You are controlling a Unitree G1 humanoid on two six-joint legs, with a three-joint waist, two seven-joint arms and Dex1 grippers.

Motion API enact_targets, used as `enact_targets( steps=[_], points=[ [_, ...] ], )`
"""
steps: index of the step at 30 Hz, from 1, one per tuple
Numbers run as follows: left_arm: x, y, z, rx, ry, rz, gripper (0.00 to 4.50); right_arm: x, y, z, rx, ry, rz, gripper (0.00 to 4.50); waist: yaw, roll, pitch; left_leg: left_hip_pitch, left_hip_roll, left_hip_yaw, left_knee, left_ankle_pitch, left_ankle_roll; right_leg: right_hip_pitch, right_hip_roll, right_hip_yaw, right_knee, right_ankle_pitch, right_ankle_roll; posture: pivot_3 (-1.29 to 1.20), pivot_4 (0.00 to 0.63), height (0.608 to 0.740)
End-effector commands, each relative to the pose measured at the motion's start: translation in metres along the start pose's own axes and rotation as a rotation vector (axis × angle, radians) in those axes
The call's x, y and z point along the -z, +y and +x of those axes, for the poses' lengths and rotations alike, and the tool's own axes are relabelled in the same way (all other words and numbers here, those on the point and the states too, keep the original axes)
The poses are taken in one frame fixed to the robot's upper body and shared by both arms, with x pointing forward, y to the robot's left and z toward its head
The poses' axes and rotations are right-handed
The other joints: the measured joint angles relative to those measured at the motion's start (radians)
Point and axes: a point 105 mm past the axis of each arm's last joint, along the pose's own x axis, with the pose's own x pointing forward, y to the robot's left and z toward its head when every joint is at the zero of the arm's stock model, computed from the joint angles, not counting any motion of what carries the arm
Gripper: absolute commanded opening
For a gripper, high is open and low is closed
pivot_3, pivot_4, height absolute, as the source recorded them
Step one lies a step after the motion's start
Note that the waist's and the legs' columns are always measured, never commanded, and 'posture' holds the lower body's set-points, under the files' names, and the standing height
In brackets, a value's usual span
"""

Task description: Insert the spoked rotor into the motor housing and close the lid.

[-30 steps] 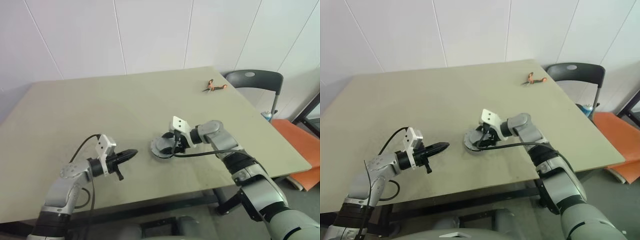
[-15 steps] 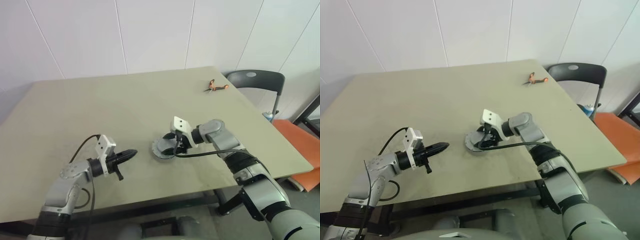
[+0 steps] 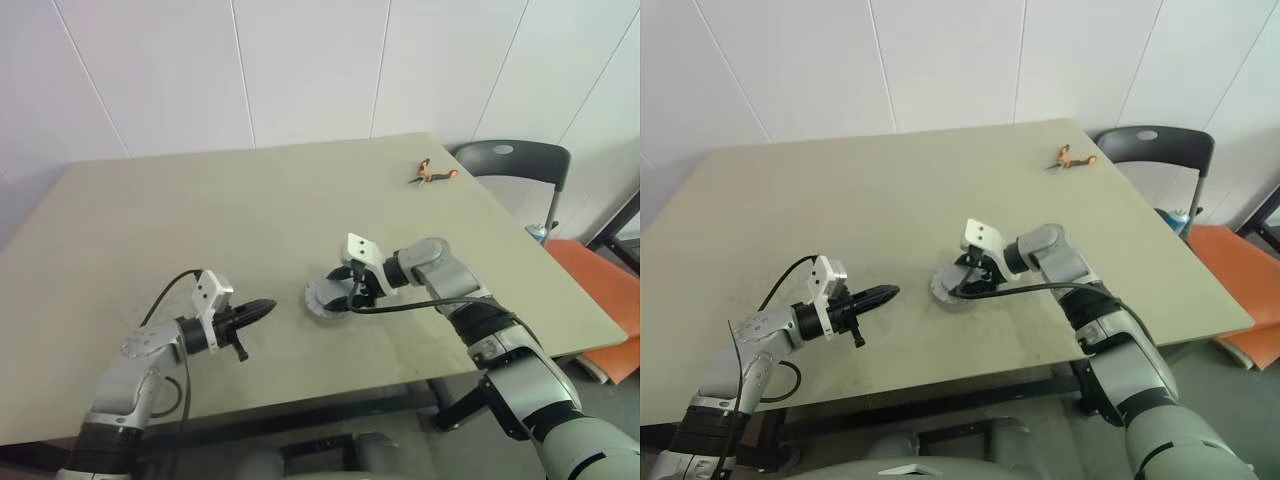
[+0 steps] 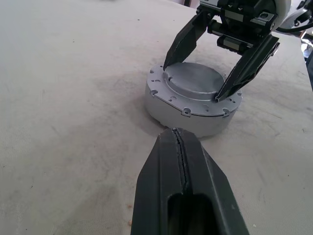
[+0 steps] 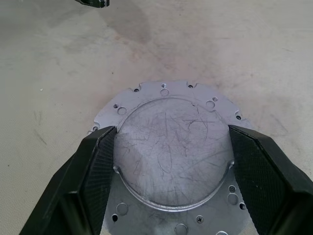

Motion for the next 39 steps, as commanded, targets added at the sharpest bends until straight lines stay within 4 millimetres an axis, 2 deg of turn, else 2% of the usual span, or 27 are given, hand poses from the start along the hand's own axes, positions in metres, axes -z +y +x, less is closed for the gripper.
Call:
enact_targets(
  steps=[1, 10, 14, 18, 24, 34, 39],
  points=[
    [-0.007, 0.000, 0.000, 0.005, -0.019, 0.034, 0.00, 0.019, -0.002, -0.003, 0.019, 0.075, 0.020, 3.19, 0.000, 0.000, 0.000, 0.000, 0.000, 0.000, 0.000, 0.000, 0.000, 0.000, 0.000, 0.000, 0.000, 0.000, 0.000, 0.00, 0.000, 0.740],
    [-0.010, -0.002, 0.008, 0.040, -0.002, 0.058, 0.00, 0.037, -0.002, -0.001, 0.050, 0.125, 0.031, 3.19, 0.000, 0.000, 0.000, 0.005, 0.000, 0.000, 0.000, 0.000, 0.000, 0.005, 0.000, 0.000, 0.000, -0.002, 0.003, 0.00, 0.000, 0.740],
    [-0.016, -0.004, 0.020, 0.077, -0.008, 0.073, 0.00, 0.050, 0.010, -0.001, -0.005, 0.146, 0.109, 3.19, 0.002, 0.002, -0.001, 0.016, 0.000, -0.002, -0.002, 0.000, 0.000, 0.018, 0.000, -0.002, -0.006, -0.003, 0.003, 0.00, 0.000, 0.740],
    [-0.027, -0.006, 0.041, 0.137, -0.028, 0.096, 0.00, 0.061, 0.015, -0.002, -0.013, 0.171, 0.137, 3.19, 0.010, 0.004, -0.003, 0.016, -0.001, -0.003, -0.002, 0.000, 0.000, 0.021, -0.001, -0.003, -0.012, -0.004, 0.003, 0.00, 0.000, 0.740],
    [-0.035, -0.008, 0.064, 0.215, -0.035, 0.101, 0.00, 0.060, 0.013, -0.003, -0.002, 0.166, 0.135, 3.19, 0.019, 0.003, -0.005, 0.016, -0.002, -0.003, -0.002, -0.001, 0.000, 0.022, -0.002, -0.002, -0.013, -0.004, 0.004, 0.00, 0.000, 0.740],
    [-0.016, -0.018, 0.085, 0.303, 0.013, 0.082, 0.00, 0.056, 0.014, -0.003, 0.011, 0.153, 0.119, 3.19, 0.023, 0.003, -0.005, 0.017, -0.002, -0.003, -0.003, -0.001, 0.000, 0.022, -0.001, -0.003, -0.013, -0.004, 0.004, 0.00, 0.000, 0.740],
    [-0.017, -0.025, 0.094, 0.297, -0.037, 0.064, 0.00, 0.055, 0.015, -0.003, 0.017, 0.149, 0.118, 3.19, 0.024, 0.003, -0.005, 0.017, -0.001, -0.003, -0.003, -0.001, 0.000, 0.022, -0.001, -0.003, -0.013, -0.004, 0.004, 0.00, 0.000, 0.740]
  ],
)
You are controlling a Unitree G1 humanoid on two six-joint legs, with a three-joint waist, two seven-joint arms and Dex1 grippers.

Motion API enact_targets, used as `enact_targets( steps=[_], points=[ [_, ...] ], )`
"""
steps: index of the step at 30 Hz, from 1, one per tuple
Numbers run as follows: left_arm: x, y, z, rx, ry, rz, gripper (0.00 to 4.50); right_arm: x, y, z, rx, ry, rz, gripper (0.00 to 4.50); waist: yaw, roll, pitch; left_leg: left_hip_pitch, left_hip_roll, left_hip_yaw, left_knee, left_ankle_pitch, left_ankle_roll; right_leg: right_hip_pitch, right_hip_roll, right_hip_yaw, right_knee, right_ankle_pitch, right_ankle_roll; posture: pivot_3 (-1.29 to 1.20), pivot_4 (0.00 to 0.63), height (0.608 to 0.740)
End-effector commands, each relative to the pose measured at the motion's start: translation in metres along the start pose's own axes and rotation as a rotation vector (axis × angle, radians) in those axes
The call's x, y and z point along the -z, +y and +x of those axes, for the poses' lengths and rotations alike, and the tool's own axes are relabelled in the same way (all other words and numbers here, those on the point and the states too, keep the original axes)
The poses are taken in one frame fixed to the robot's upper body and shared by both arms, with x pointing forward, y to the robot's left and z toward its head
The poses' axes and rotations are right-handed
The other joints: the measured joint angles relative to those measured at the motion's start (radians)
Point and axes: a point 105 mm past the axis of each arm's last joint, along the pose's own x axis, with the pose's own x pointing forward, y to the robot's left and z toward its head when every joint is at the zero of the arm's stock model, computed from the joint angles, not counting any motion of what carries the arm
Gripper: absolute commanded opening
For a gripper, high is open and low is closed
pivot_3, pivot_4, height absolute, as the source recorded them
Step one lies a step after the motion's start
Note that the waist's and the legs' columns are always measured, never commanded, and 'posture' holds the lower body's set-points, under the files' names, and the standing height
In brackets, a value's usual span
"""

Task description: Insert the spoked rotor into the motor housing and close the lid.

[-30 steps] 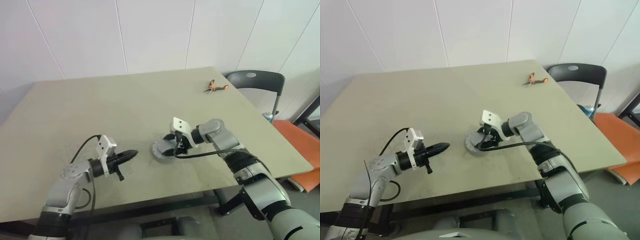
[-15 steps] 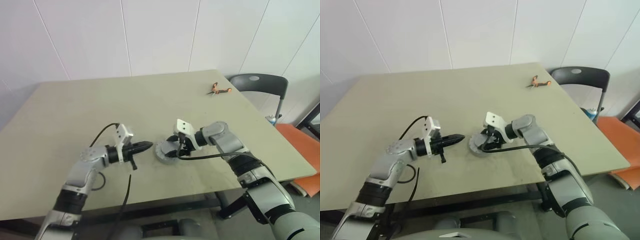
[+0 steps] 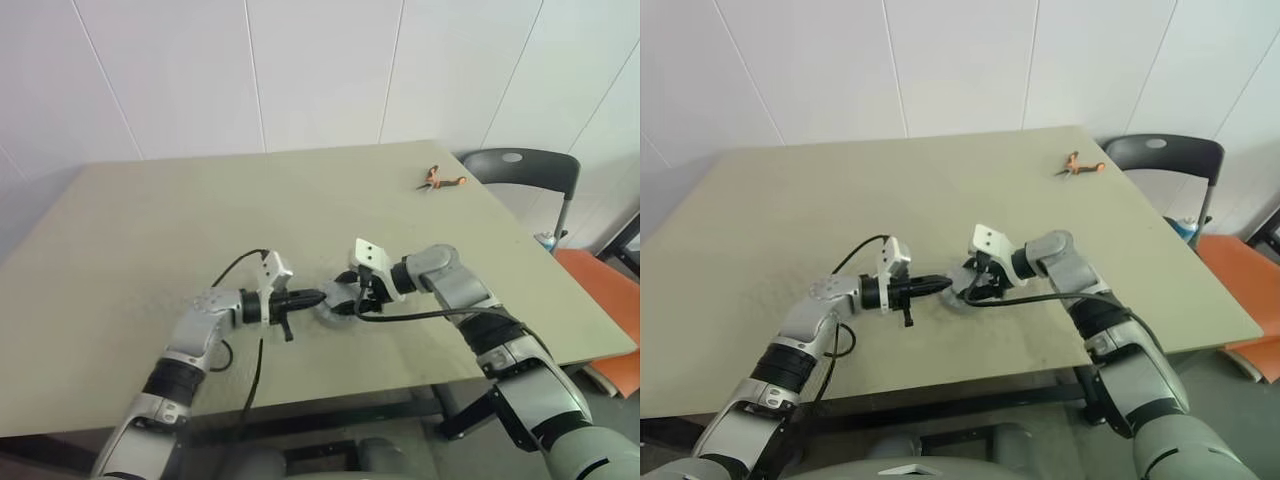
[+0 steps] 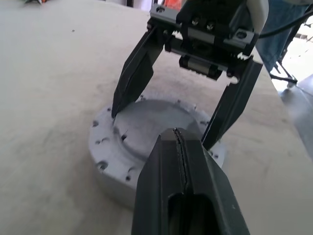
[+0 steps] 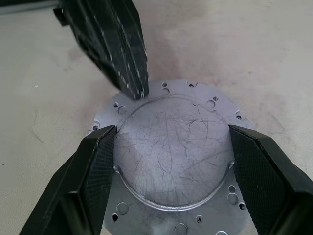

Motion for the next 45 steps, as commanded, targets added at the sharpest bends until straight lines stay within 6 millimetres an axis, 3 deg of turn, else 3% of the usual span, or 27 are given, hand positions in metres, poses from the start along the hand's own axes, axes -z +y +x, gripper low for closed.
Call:
enact_targets(
  steps=[1, 7, 15, 19, 30, 45],
  points=[
    [-0.009, -0.002, 0.006, 0.005, -0.036, 0.035, 0.00, 0.040, 0.010, 0.003, -0.023, 0.126, 0.098, 3.19, 0.000, 0.000, 0.000, 0.000, 0.000, 0.000, 0.000, 0.000, 0.000, 0.000, 0.000, 0.000, 0.000, 0.000, 0.000, 0.00, 0.000, 0.740],
    [0.004, -0.009, 0.014, 0.016, 0.022, 0.048, 0.00, 0.039, 0.014, 0.003, -0.035, 0.124, 0.100, 3.19, 0.001, 0.000, 0.000, 0.000, 0.000, 0.000, -0.001, 0.000, 0.000, 0.000, 0.000, 0.000, 0.000, 0.000, 0.000, 0.00, 0.000, 0.740],
    [0.017, -0.011, 0.011, 0.007, 0.087, 0.068, 0.00, 0.034, 0.016, 0.001, -0.042, 0.107, 0.103, 3.19, 0.003, 0.000, 0.000, 0.000, 0.000, 0.000, -0.001, -0.002, 0.003, 0.000, 0.000, 0.000, -0.001, -0.001, 0.002, 0.00, 0.000, 0.740],
    [0.019, -0.013, 0.011, 0.006, 0.086, 0.065, 0.00, 0.030, 0.016, 0.000, -0.043, 0.089, 0.100, 4.47, 0.001, 0.000, 0.000, 0.000, 0.000, 0.000, -0.002, -0.002, 0.003, 0.000, 0.000, 0.000, -0.002, -0.001, 0.002, 0.00, 0.000, 0.740],
    [0.020, -0.016, 0.014, 0.012, 0.078, 0.053, 0.00, 0.009, 0.012, -0.007, -0.054, -0.012, 0.153, 4.49, 0.005, 0.000, 0.000, -0.001, 0.000, 0.000, -0.002, -0.002, 0.003, -0.001, -0.001, 0.000, -0.002, -0.001, 0.002, 0.00, 0.000, 0.740],
    [0.023, -0.021, 0.016, 0.018, 0.071, 0.034, 0.00, -0.014, -0.003, -0.029, 0.011, -0.147, 0.077, 4.49, 0.003, 0.001, 0.001, -0.003, -0.001, 0.000, -0.002, -0.002, 0.003, -0.003, -0.001, 0.000, -0.003, -0.002, 0.002, 0.00, 0.000, 0.740]
  ],
)
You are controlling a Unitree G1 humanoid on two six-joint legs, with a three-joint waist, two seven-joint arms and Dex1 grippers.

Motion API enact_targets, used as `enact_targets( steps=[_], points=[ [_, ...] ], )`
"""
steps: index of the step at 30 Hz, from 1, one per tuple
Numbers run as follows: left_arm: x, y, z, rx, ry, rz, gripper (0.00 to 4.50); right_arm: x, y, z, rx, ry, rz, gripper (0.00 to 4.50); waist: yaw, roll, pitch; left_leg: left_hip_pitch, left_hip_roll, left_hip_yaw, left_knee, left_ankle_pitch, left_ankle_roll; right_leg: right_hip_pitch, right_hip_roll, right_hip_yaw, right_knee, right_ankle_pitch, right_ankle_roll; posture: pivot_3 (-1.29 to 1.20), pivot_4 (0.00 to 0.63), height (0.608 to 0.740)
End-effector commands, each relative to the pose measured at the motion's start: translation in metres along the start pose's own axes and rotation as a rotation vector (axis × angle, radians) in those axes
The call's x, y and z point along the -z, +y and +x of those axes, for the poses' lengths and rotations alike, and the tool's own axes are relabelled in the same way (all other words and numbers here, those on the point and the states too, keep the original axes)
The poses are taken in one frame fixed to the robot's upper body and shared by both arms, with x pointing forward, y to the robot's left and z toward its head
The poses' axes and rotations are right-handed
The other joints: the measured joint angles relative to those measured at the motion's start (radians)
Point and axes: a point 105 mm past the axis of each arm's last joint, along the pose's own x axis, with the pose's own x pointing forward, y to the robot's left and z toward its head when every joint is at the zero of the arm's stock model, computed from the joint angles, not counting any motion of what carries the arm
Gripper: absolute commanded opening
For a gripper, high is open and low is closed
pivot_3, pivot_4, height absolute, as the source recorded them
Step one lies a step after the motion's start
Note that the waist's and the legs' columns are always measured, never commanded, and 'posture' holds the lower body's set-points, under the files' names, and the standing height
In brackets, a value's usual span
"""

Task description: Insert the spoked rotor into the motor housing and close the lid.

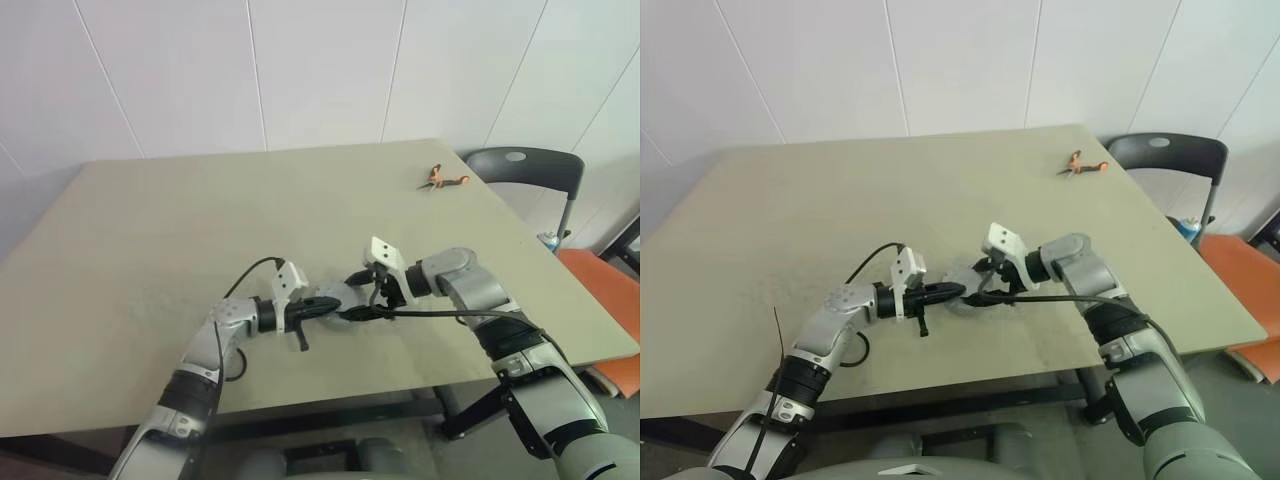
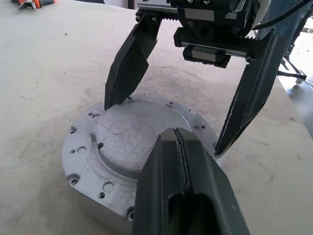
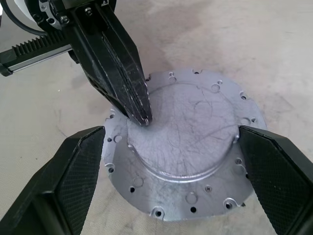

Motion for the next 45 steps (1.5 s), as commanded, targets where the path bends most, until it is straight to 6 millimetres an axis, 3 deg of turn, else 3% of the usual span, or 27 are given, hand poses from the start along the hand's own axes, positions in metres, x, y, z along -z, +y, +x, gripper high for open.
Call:
enact_targets(
  steps=[1, 11, 17, 27, 33, 39, 45],
  points=[
    [0.011, -0.009, 0.005, 0.031, 0.042, -0.021, 0.00, -0.018, -0.004, -0.008, 0.018, -0.091, -0.022, 4.49, -0.001, 0.000, 0.000, 0.000, 0.000, 0.000, 0.000, 0.000, 0.000, 0.000, 0.000, 0.000, 0.000, 0.000, 0.000, 0.00, 0.000, 0.740],
    [0.011, -0.008, 0.005, 0.027, 0.043, -0.024, 0.00, -0.009, -0.017, -0.033, 0.095, -0.074, -0.004, 4.49, 0.000, 0.000, 0.000, -0.003, 0.000, 0.000, 0.000, 0.000, 0.000, -0.003, 0.000, 0.000, 0.000, 0.000, 0.000, 0.00, 0.000, 0.740],
    [0.009, -0.003, 0.006, 0.017, 0.044, -0.011, 0.00, 0.006, -0.011, -0.043, 0.099, -0.048, 0.090, 4.49, 0.001, 0.000, 0.000, -0.004, 0.000, 0.000, 0.000, 0.000, 0.000, -0.003, 0.000, 0.000, 0.000, 0.000, 0.000, 0.00, 0.000, 0.740],
    [-0.005, 0.023, 0.002, -0.044, 0.049, 0.087, 0.00, 0.007, -0.010, -0.049, 0.147, -0.122, 0.405, 4.49, -0.002, 0.001, 0.001, -0.005, 0.000, 0.000, 0.002, 0.000, 0.000, -0.004, 0.001, 0.000, 0.001, 0.000, 0.000, 0.00, 0.000, 0.740],
    [-0.001, 0.027, -0.003, -0.035, 0.078, 0.110, 0.00, 0.023, 0.003, -0.041, 0.089, -0.048, 0.686, 4.49, -0.002, 0.001, 0.001, -0.014, 0.000, 0.000, 0.002, 0.000, 0.000, -0.013, 0.002, 0.000, 0.002, 0.001, -0.001, 0.00, 0.000, 0.740],
    [0.000, 0.027, -0.004, -0.029, 0.081, 0.112, 0.00, 0.013, 0.010, -0.029, 0.022, -0.091, 0.926, 4.49, -0.005, 0.001, 0.001, -0.014, 0.001, 0.000, 0.002, 0.000, 0.000, -0.013, 0.002, 0.000, 0.003, 0.001, -0.001, 0.00, 0.000, 0.740],
    [-0.002, 0.027, -0.006, -0.024, 0.080, 0.117, 0.00, -0.010, -0.005, -0.017, 0.019, -0.239, 1.161, 4.49, -0.009, 0.001, 0.000, -0.014, 0.002, 0.000, 0.002, 0.000, 0.000, -0.014, 0.003, 0.000, 0.004, 0.002, 0.000, 0.00, 0.000, 0.740]
  ],
)
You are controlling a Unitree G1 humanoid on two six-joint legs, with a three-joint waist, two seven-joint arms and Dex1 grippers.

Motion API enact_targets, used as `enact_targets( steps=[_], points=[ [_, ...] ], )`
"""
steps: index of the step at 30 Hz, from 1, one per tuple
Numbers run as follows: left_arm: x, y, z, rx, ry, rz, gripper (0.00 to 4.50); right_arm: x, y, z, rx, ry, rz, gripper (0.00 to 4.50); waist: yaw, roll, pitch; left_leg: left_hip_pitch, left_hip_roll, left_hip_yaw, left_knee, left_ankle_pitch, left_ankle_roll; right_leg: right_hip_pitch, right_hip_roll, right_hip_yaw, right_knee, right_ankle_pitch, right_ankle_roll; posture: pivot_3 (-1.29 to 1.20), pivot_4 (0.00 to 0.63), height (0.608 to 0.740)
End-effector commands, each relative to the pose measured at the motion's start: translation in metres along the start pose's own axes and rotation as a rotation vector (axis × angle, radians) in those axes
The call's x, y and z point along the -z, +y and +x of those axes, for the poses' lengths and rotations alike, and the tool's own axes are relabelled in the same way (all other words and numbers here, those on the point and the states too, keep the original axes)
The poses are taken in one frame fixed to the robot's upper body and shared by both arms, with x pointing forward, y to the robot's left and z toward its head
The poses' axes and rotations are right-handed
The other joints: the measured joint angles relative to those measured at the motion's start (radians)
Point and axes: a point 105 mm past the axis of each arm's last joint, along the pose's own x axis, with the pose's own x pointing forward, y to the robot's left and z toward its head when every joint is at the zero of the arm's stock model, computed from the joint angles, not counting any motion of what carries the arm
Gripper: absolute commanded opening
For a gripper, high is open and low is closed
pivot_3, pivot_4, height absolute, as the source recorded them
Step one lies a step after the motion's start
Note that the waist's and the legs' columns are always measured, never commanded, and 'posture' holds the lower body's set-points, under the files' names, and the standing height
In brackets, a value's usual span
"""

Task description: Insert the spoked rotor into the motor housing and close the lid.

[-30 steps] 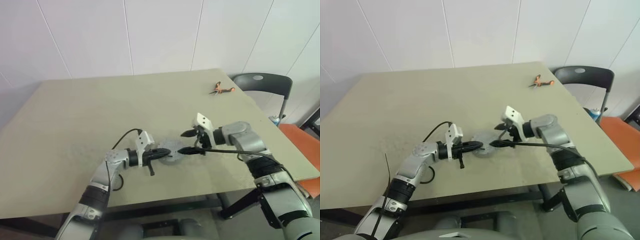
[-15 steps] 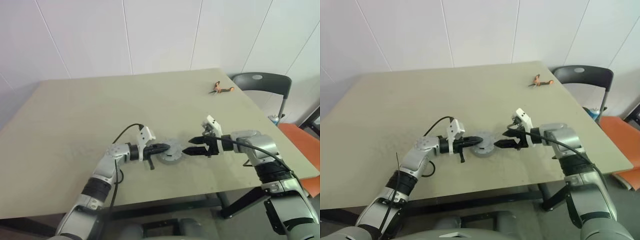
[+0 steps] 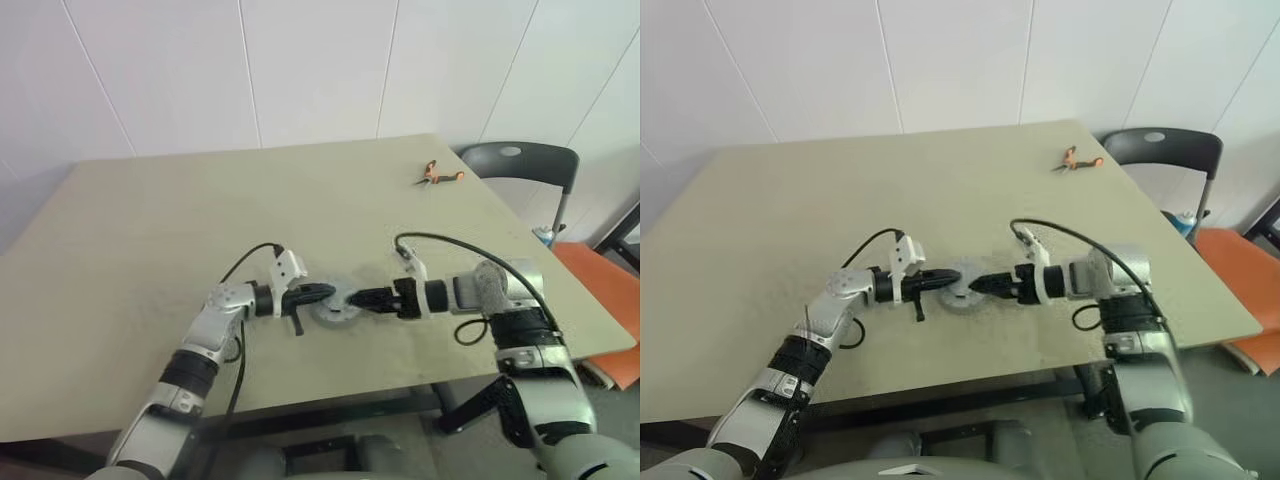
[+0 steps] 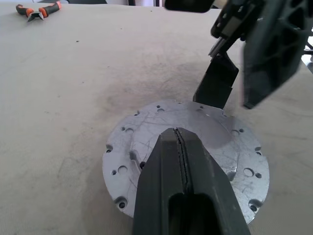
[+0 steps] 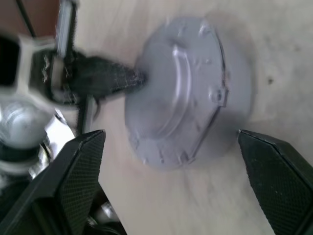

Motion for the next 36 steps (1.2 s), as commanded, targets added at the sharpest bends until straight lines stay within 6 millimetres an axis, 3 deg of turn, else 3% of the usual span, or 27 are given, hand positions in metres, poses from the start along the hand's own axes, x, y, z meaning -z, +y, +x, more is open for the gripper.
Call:
enact_targets(
  steps=[1, 4, 6, 12, 16, 22, 27, 31, 34, 36],
  points=[
    [0.007, 0.003, -0.003, -0.001, 0.051, -0.001, 0.00, -0.018, 0.015, 0.008, -0.056, -0.074, 0.132, 4.49, -0.003, 0.000, 0.000, 0.000, 0.000, 0.000, 0.000, 0.000, 0.000, 0.000, 0.000, 0.000, 0.000, 0.001, 0.001, 0.00, 0.000, 0.740],
    [0.007, 0.003, -0.004, -0.001, 0.051, 0.003, 0.00, -0.012, 0.010, 0.023, -0.038, -0.072, 0.225, 4.49, -0.011, 0.000, 0.000, 0.000, 0.001, 0.000, 0.000, 0.000, 0.000, -0.001, 0.000, 0.000, 0.001, 0.002, 0.001, 0.00, 0.000, 0.740],
    [0.007, 0.003, -0.004, 0.000, 0.052, 0.005, 0.00, -0.005, 0.013, 0.032, -0.058, -0.058, 0.236, 4.11, -0.018, 0.000, 0.000, 0.000, 0.001, 0.000, 0.000, 0.000, 0.000, -0.001, 0.000, 0.000, 0.001, 0.002, 0.002, 0.00, 0.000, 0.740],
    [0.011, 0.002, -0.005, -0.008, 0.055, 0.008, 0.00, 0.006, 0.005, 0.032, -0.067, -0.061, 0.291, 2.21, -0.045, 0.001, -0.001, 0.000, 0.001, 0.001, -0.001, 0.000, 0.000, -0.001, 0.000, 0.001, 0.001, 0.002, 0.002, 0.00, 0.000, 0.740],
    [0.010, 0.003, -0.006, -0.014, 0.049, 0.002, 0.00, 0.007, 0.001, 0.028, -0.042, -0.060, 0.285, 1.27, -0.051, 0.002, -0.001, 0.000, 0.002, 0.000, -0.003, 0.000, 0.000, 0.005, 0.001, 0.001, 0.001, 0.001, 0.002, 0.00, 0.000, 0.740],
    [0.005, 0.009, -0.007, -0.053, 0.011, -0.007, 0.00, 0.000, -0.009, 0.020, 0.033, -0.093, 0.310, 1.21, -0.050, 0.005, -0.003, 0.001, 0.001, 0.000, -0.003, 0.000, 0.000, 0.006, 0.001, 0.001, 0.001, -0.001, 0.000, 0.00, 0.000, 0.740],
    [-0.031, 0.059, -0.022, -0.343, -0.203, -0.114, 0.00, 0.002, -0.011, 0.022, 0.031, -0.095, 0.311, 1.21, -0.049, 0.005, -0.003, 0.000, 0.001, 0.000, -0.002, 0.000, 0.000, 0.005, 0.001, 0.001, 0.000, 0.001, 0.003, 0.00, 0.000, 0.740],
    [-0.052, 0.089, -0.043, -0.489, -0.354, -0.284, 0.00, 0.003, -0.005, 0.030, -0.004, -0.092, 0.321, 1.21, -0.051, 0.005, -0.003, 0.000, 0.001, 0.000, -0.002, 0.000, 0.000, 0.004, 0.001, 0.000, 0.000, 0.001, 0.004, 0.00, 0.000, 0.740],
    [-0.055, 0.096, -0.059, -0.526, -0.410, -0.414, 0.00, -0.001, 0.000, 0.040, -0.048, -0.128, 0.346, 1.21, -0.059, 0.005, -0.003, 0.000, 0.002, 0.000, -0.003, 0.000, 0.000, 0.004, 0.002, 0.001, 0.000, 0.001, 0.004, 0.00, 0.000, 0.740],
    [-0.046, 0.093, -0.065, -0.537, -0.387, -0.475, 0.00, -0.006, 0.002, 0.046, -0.062, -0.161, 0.358, 1.21, -0.067, 0.005, -0.003, 0.000, 0.003, 0.000, -0.003, 0.000, 0.000, 0.004, 0.003, 0.000, 0.000, 0.001, 0.004, 0.00, 0.000, 0.740]
  ],
)
